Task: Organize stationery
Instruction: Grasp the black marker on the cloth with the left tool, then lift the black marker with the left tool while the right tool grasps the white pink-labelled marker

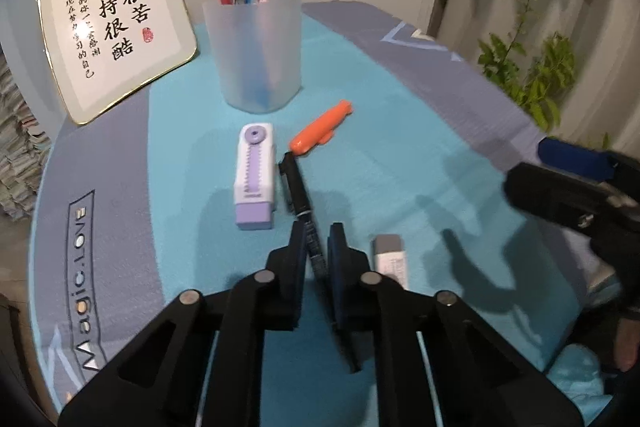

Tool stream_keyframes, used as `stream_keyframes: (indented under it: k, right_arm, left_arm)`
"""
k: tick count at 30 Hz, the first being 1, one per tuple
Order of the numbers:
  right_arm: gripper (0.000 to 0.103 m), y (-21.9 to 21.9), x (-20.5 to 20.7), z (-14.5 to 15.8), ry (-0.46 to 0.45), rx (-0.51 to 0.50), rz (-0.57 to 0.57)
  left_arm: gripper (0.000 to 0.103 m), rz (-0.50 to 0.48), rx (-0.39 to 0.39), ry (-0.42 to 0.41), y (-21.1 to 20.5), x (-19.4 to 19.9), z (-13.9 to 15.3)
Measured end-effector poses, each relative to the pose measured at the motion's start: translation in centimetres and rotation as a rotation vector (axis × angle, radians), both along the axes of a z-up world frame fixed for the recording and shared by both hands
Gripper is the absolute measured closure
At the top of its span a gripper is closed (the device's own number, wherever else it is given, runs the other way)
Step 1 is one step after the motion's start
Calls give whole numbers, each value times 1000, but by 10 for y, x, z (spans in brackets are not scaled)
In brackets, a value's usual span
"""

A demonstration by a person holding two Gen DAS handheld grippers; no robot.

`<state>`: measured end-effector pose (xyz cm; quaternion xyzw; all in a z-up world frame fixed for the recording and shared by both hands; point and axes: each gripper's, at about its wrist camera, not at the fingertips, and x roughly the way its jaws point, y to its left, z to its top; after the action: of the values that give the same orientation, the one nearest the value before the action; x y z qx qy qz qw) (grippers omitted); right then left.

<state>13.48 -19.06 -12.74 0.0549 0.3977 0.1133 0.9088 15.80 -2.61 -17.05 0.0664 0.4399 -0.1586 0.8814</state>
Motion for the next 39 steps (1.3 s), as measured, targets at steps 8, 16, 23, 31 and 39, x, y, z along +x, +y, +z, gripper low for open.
stream_keyframes:
  k: [8, 16, 23, 31, 39]
  right_arm:
    - [33, 9, 4, -5, 25, -15, 19]
    - [33, 22, 13, -6, 34, -46, 48]
    - [33, 53, 43, -5, 14, -190, 153]
    - [33, 55, 31, -18, 130, -114, 173]
    - [56, 55, 24, -26, 190, -88, 172]
  left_arm:
    - [97, -10, -16, 14, 18, -16, 2]
    - [96, -25, -61, 60, 39, -34, 2]
    - [94, -37, -58, 40, 33, -26, 4]
    - [82, -60, -43, 52, 21, -7, -2]
    - [91, -70, -23, 24, 17, 0, -5]
